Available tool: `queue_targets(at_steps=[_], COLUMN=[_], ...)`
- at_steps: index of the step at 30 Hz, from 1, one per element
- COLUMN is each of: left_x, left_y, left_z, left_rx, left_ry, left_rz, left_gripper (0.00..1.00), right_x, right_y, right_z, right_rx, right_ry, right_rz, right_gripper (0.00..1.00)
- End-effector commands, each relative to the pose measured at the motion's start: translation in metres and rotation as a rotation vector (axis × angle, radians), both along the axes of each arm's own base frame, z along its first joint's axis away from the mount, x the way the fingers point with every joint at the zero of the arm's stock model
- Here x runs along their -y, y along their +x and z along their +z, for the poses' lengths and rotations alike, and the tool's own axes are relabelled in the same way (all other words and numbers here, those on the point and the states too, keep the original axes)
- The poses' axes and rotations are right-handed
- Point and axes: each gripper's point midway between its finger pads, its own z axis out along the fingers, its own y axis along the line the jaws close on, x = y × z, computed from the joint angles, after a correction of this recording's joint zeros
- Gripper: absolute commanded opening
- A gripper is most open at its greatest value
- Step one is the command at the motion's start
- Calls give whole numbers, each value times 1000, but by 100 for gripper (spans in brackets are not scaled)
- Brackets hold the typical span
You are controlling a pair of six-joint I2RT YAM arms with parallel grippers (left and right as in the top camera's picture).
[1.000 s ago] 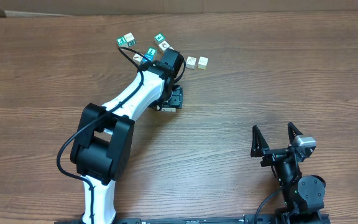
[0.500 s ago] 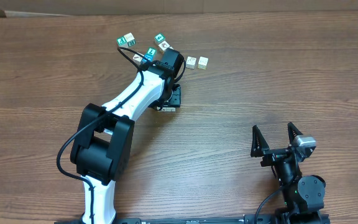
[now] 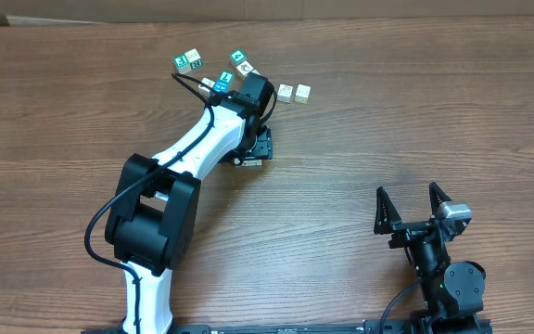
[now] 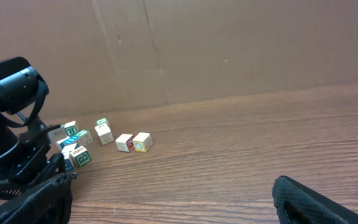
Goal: Form a horizontal line
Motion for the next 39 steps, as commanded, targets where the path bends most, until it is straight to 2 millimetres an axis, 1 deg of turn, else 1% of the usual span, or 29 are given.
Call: queue_targets(at_steps=[1, 5, 8, 11, 14, 16, 18, 19, 22, 24, 27, 29, 32, 34, 35, 39], left_x=[-1, -1, 0, 1, -1, -5, -9, -12, -24, -34, -54, -67, -90, -112, -129, -171], left_y=[-7, -7, -3, 8, 32, 50, 66, 74, 91, 98, 107, 110, 109, 106, 104, 101], left_z=[-11, -11, -7, 6, 35, 63, 95, 114, 160, 184, 207, 212, 208, 204, 202, 200], left_rx=[-28, -26, -15, 11, 70, 114, 164, 195, 271, 314, 359, 368, 348, 328, 315, 297], left_ry=[17, 16, 16, 12, -7, -25, -43, -57, -82, -95, -97, -92, -72, -33, 0, 36], left_rz=[11, 6, -21, -49, -48, -26, -4, 8, 42, 65, 105, 131, 168, 207, 240, 321], left_gripper=[85, 96, 98, 100, 100, 100, 100, 100, 100, 100, 100, 100, 100, 100, 100, 100], right_x=[2, 2, 2, 2, 2, 2, 2, 2, 2, 2, 2, 2, 2, 2, 2, 2], right_y=[0, 0, 0, 0, 0, 0, 0, 0, 0, 0, 0, 0, 0, 0, 0, 0], right_z=[-2, -2, -2, -2, -2, -2, -2, -2, -2, -2, -2, -2, -2, -2, -2, -2], right_rx=[4, 4, 4, 4, 4, 4, 4, 4, 4, 4, 4, 4, 4, 4, 4, 4], right_ry=[-4, -4, -4, -4, -5, -4, -4, -4, -5, -4, -4, -4, -4, -5, -5, -4], right_rz=[-10, -10, -10, -10, -10, -10, -10, -10, -10, -10, -10, -10, -10, -10, -10, -10], right_gripper=[100, 100, 100, 100, 100, 100, 100, 100, 100, 100, 100, 100, 100, 100, 100, 100])
